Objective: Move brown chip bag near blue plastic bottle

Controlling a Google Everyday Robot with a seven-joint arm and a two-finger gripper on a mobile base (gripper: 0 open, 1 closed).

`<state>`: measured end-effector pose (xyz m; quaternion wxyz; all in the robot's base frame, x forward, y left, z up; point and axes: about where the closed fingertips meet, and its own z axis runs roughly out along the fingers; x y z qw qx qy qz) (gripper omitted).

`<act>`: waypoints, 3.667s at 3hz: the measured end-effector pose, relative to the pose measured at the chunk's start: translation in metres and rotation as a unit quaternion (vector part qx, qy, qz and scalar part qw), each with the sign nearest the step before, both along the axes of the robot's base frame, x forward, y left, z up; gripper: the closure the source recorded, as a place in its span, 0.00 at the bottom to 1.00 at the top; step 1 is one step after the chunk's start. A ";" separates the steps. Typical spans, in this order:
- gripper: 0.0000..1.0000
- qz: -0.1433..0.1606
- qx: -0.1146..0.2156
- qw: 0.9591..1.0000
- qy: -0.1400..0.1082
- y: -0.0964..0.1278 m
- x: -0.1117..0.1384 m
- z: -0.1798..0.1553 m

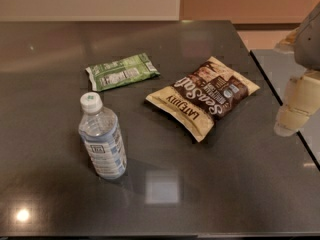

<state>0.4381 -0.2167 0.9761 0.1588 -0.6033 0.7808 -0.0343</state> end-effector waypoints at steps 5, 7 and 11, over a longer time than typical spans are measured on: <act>0.00 0.067 0.025 0.997 0.014 0.006 0.084 -0.048; 0.00 0.083 0.038 0.996 0.019 0.022 0.133 -0.083; 0.18 0.089 0.042 0.993 0.067 0.043 0.183 -0.130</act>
Offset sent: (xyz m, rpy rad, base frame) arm 0.0418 -0.0048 -0.0182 0.0182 0.0530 0.0435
